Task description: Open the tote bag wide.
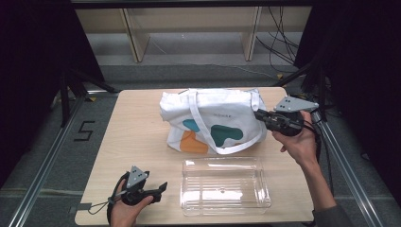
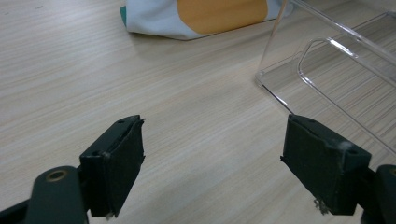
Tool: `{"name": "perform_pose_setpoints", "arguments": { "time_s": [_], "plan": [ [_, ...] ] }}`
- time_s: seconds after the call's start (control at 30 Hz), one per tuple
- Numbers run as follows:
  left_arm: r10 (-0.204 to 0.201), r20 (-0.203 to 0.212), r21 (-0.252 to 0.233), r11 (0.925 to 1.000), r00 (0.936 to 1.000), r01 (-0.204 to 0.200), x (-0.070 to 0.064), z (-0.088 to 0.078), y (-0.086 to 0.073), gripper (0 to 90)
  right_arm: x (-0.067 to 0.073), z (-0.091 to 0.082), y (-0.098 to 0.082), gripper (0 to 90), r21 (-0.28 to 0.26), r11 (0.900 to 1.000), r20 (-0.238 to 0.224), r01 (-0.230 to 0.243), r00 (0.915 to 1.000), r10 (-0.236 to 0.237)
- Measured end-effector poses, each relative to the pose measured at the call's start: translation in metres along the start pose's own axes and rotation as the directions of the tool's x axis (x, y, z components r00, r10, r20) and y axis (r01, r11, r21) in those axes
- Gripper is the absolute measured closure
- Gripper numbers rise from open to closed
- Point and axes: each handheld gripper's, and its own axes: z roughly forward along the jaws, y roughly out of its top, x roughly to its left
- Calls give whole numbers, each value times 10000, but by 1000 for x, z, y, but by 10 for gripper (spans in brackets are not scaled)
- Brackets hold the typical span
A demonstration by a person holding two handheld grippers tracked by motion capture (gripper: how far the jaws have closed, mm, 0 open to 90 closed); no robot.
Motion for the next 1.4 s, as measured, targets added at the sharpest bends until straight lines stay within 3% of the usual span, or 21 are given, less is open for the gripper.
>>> {"name": "perform_pose_setpoints", "arguments": {
  "time_s": [0.2, 0.23, 0.3, 0.37, 0.47, 0.5, 0.53, 0.83, 1.03, 1.07, 1.17, 1.27, 1.4],
  "plan": [
    [-128, 8, -58, 9999, 9999, 128, 1, 1, 0, 200, 9, 9, -18, 852, 187, 9998, -314, -33, 9995, 38],
    [-224, -29, -140, 9997, 9997, 223, 1, 2, -1, 200, 8, 11, -21, 852, 181, 9995, -191, 276, 9994, -272],
    [-179, -78, -152, 9997, 9998, 178, 1, 2, -1, 200, 11, 14, -25, 853, 565, 9983, -335, 110, 9994, -91],
    [110, -82, 90, 9999, 9999, -109, 2, 1, 0, 200, 11, 19, -31, 853, 688, 9966, -140, 444, 9990, -435],
    [103, -214, 74, 9999, 9997, -102, 2, 1, 0, 200, 11, 31, -40, 853, 1109, 9920, -169, 601, 9981, -586],
    [-82, -95, -77, 9999, 9999, 82, 1, 2, 0, 200, 11, 31, -40, 853, 1109, 9920, -169, 601, 9981, -586],
    [102, -90, 74, 9999, 9999, -101, 3, 1, 0, 201, 10, 34, -42, 854, 1163, 9911, -261, 648, 9977, -622],
    [-610, 305, -520, 9967, 9977, 625, 6, -2, 8, 200, 6, 53, -60, 857, 1750, 9827, -101, 614, 9981, -606],
    [-418, 62, -924, 9948, 9991, 422, 13, -5, 32, 197, -2, 65, -77, 858, 2147, 9751, -170, 559, 9984, -535],
    [-350, 84, -929, 9950, 9994, 356, 15, -4, 37, 196, 0, 65, -77, 858, 2163, 9758, -110, 329, 9995, -313],
    [-173, -17, -1026, 9946, 9998, 170, 22, -1, 57, 194, -4, 65, -77, 858, 2103, 9763, -266, 506, 9986, -460],
    [-89, 124, -1408, 9900, 9999, 106, 28, 5, 83, 192, -3, 64, -78, 858, 2097, 9770, -231, 399, 9991, -358],
    [115, 43, -1373, 9905, 9999, -108, 34, 18, 124, 223, -3, 63, -78, 857, 2051, 9780, -243, 382, 9991, -340]
  ]
}}
